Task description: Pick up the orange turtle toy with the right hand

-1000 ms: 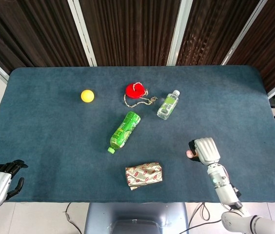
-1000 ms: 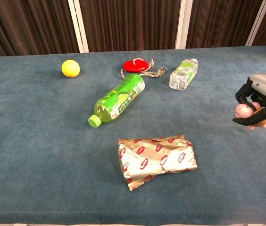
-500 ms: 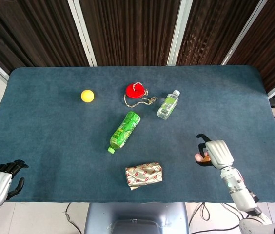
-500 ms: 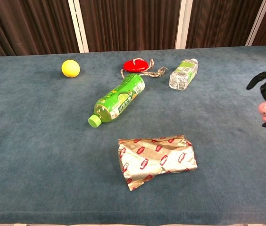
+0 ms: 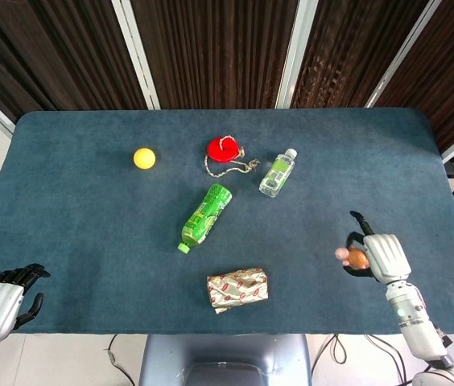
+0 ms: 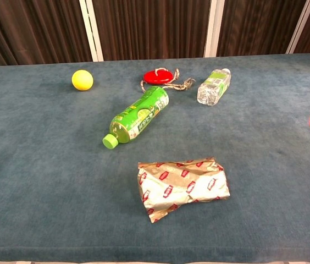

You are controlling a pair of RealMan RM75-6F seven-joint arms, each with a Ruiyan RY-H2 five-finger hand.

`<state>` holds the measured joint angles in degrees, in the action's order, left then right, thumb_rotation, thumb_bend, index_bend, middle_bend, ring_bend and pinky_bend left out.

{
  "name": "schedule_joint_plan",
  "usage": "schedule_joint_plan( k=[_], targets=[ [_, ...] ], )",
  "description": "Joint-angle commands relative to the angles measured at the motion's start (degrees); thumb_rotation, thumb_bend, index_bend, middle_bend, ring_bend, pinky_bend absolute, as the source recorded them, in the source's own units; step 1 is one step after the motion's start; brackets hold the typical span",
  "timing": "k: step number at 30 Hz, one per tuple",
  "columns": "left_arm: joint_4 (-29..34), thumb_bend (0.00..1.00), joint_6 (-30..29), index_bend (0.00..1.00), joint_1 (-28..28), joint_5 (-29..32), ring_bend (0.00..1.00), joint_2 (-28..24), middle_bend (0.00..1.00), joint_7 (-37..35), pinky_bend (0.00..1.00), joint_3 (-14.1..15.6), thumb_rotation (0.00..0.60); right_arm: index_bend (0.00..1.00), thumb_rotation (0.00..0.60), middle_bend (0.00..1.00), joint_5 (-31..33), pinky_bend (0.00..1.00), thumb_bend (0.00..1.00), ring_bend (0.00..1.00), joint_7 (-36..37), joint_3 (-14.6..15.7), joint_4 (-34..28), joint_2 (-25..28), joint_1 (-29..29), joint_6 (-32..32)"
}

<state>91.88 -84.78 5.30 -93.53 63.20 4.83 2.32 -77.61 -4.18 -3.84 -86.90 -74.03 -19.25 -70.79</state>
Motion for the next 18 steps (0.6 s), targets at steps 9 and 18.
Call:
schedule_joint_plan(
  k=[9,18],
  targets=[
    [0.0,0.49,-0.3,0.35,-0.1,0.0,0.33,-0.1,0.28,-0.2,0.38,0.1,0.600,0.00,0.600,0.04,-2.6,0.32,0.00,0.06,3.7,0.2,0.5,-0.1,0.5,-0.4],
    [-0.2,0.49,-0.2,0.35,-0.2,0.0,0.33,0.1,0.28,0.3,0.38,0.2,0.600,0.00,0.600,0.03,-4.6,0.25,0.00,0.01,5.3,0.7,-1.8,0.9,3.4,-5.0]
  ],
)
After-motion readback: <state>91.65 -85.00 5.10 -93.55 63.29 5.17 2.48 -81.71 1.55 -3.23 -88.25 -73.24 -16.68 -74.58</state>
